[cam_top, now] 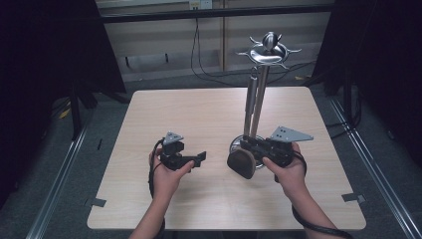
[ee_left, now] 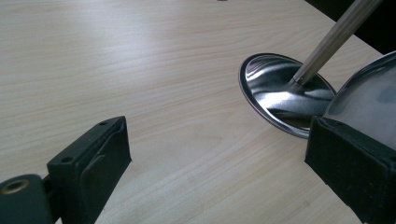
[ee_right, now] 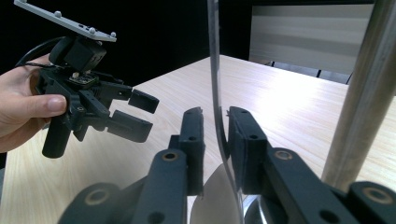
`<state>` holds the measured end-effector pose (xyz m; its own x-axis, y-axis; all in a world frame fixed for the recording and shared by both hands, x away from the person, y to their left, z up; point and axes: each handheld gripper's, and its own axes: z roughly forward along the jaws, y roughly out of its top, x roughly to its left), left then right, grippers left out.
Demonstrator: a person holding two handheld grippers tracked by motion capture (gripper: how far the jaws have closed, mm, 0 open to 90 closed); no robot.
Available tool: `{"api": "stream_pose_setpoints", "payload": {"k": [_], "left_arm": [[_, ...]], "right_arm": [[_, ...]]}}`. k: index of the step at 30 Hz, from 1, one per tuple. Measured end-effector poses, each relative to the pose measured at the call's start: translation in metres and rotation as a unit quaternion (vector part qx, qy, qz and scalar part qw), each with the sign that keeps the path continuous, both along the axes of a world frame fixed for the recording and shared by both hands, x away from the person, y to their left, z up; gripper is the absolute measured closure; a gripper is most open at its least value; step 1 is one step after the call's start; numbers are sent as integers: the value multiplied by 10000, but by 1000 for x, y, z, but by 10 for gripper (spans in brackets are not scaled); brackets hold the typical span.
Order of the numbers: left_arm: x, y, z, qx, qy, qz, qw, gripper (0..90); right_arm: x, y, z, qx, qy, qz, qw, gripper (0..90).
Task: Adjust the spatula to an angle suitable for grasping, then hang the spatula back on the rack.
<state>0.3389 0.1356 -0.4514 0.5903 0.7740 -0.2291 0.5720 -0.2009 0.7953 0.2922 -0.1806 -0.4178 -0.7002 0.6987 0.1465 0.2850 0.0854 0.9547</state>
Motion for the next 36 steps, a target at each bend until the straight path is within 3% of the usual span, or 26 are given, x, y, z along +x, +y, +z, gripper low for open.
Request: {"api": "stream_pose_setpoints", "payload": {"k": [9, 36], "left_arm": [[-1, 0, 0, -88, 4, 56, 9999, 63], [-2, 2, 1, -24, 6, 52, 10000, 60]], "right_arm": [[2, 3, 1, 32, 60, -1, 10000, 665], [7, 2, -2, 61, 247, -48, 9997, 410]]}}
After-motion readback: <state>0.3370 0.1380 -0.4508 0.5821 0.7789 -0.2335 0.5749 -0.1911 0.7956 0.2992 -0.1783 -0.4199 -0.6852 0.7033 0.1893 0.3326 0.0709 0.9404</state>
